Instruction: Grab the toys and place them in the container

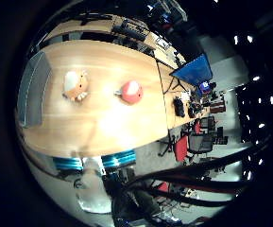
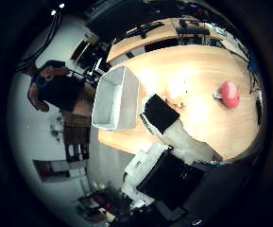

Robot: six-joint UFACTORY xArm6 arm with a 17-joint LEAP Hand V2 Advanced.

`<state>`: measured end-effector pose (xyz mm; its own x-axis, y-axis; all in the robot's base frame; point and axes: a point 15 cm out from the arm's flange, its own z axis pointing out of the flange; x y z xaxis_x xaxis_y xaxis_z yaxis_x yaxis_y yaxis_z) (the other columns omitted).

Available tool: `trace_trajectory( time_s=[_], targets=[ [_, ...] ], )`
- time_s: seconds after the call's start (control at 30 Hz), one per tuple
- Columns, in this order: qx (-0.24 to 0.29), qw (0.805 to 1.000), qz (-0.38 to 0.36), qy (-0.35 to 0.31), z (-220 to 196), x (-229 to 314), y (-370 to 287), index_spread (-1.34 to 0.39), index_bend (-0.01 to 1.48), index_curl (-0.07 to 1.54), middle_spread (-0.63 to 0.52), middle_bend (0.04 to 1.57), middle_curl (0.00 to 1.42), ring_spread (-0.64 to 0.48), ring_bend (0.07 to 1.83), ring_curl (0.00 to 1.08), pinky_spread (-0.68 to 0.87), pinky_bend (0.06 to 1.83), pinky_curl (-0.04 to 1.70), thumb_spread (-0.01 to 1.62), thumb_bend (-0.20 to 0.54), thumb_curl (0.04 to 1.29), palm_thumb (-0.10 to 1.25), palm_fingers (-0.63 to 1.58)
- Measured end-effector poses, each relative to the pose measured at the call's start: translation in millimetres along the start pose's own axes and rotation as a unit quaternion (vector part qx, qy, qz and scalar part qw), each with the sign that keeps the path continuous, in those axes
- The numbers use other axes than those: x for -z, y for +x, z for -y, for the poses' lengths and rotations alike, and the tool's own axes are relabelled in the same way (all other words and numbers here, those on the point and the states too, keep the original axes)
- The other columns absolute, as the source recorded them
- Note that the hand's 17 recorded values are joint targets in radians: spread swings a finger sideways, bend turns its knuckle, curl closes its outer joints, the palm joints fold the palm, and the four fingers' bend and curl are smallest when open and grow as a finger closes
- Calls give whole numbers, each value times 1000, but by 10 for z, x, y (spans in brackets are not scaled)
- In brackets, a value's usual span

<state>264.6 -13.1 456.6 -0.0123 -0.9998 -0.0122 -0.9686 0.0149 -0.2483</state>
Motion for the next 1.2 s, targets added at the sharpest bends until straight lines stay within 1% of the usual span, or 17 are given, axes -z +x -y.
trace_trajectory(
  time_s=[0.63,0.83,0.97,1.2],
  targets=[
    [3,1000,2,-10,66,-124,-4,-489,179,339,-145,216,370,-52,398,186,392,227,224,1153,-20,280,392,491],
    [4,1000,2,-24,313,-374,20,-489,178,336,-144,218,370,-61,395,183,388,229,225,1150,-22,279,389,483],
    [4,1000,2,-22,566,-559,42,-488,173,333,-143,212,368,-63,401,184,386,233,227,1140,-23,278,386,477],
    [3,999,2,-41,919,-881,68,-483,173,330,-146,205,366,-63,401,185,381,244,230,1115,-24,277,375,465]
  ],
)
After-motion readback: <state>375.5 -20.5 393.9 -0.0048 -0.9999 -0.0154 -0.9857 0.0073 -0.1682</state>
